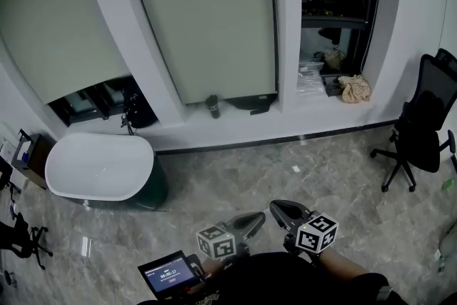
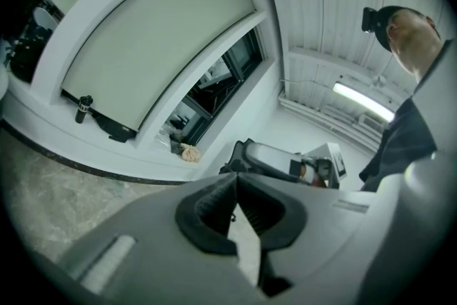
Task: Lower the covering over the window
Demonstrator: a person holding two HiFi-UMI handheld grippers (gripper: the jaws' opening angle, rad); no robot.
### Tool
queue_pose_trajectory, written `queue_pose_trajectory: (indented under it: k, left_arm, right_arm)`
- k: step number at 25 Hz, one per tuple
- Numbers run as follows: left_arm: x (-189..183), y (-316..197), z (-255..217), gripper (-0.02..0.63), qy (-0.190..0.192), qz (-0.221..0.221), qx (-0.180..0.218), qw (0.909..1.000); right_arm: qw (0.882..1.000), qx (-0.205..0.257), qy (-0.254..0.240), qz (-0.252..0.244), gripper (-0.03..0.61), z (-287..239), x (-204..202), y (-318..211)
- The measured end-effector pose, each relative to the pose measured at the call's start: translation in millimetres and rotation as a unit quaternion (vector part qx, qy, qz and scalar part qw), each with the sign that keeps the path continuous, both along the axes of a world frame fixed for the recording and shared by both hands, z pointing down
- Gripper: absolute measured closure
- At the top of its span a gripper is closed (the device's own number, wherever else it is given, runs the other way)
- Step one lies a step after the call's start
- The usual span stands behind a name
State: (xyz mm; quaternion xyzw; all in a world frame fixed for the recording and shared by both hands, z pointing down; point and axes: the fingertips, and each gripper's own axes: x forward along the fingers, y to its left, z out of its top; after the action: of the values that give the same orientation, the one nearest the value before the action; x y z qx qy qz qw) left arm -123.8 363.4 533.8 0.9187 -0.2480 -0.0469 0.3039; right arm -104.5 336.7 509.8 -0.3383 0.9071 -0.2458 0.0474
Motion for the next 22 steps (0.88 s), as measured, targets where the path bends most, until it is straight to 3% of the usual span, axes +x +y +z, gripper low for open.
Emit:
queue_pose_trajectory:
  k: [9,17,22]
  left_arm:
    - [36,43,7,0.614,-0.008,-0.011,-0.007,0.9999]
    - [59,61,9,0.614,-0.031,0.009,0.013,0.9994]
    - [66,68,14,0.614,-0.032,0.018,0.005,0.9993]
  right_arm:
    - [1.0,-0.019,-0.017,-0.009,0.571,11,36,39]
    - [0.999,-0.027,-0.019,-0.013,0.571,21,48,55]
    - [0.999,-0.04,-0.025,-0.006,0.571,27,55,64]
